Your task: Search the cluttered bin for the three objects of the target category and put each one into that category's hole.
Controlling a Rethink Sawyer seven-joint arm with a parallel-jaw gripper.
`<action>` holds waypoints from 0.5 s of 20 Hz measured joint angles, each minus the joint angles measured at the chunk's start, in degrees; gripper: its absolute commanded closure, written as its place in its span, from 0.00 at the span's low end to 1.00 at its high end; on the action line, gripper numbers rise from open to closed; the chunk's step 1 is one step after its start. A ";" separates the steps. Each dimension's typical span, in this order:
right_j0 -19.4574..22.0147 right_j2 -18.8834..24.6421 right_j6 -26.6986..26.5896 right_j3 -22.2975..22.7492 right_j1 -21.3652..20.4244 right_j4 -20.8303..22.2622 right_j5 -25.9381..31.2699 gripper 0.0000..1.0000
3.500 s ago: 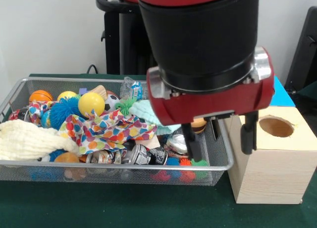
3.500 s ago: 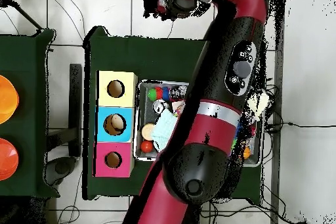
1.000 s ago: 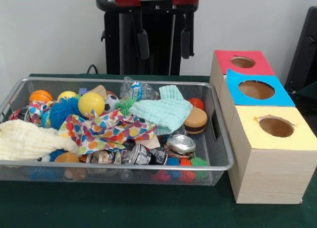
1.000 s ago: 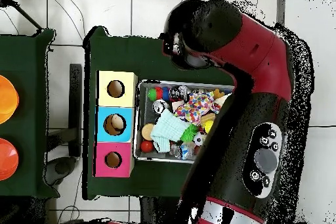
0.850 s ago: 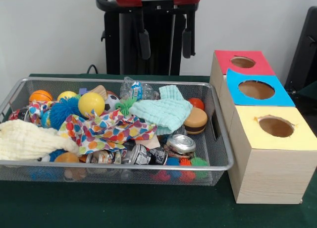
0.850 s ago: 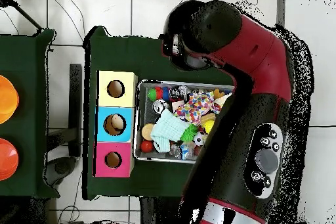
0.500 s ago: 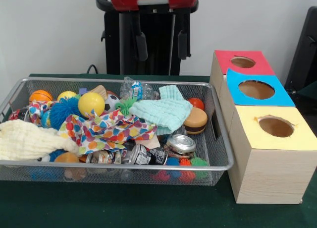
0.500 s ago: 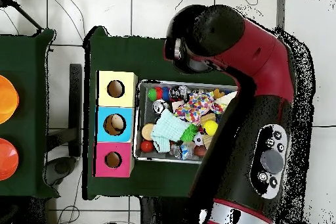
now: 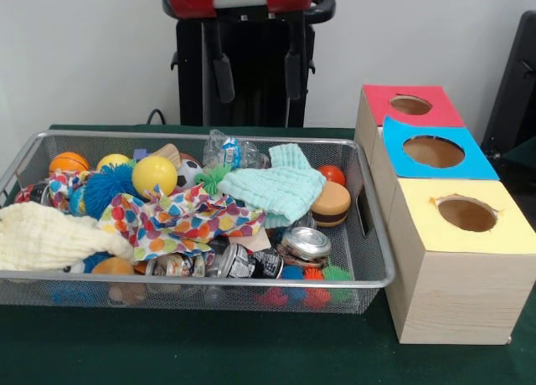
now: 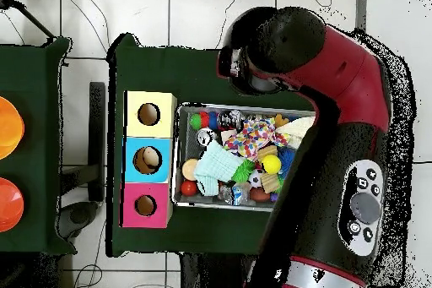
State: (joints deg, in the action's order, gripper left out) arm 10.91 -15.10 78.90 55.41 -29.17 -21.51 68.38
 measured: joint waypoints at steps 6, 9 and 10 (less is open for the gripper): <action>2.44 2.07 0.00 0.00 -0.17 1.76 0.00 0.00; 3.93 3.47 0.00 0.01 -0.13 2.91 0.00 0.00; 4.37 3.84 0.00 0.00 -0.09 3.22 0.00 0.00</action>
State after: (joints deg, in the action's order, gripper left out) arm 15.28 -11.26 78.90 55.41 -29.26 -18.30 68.38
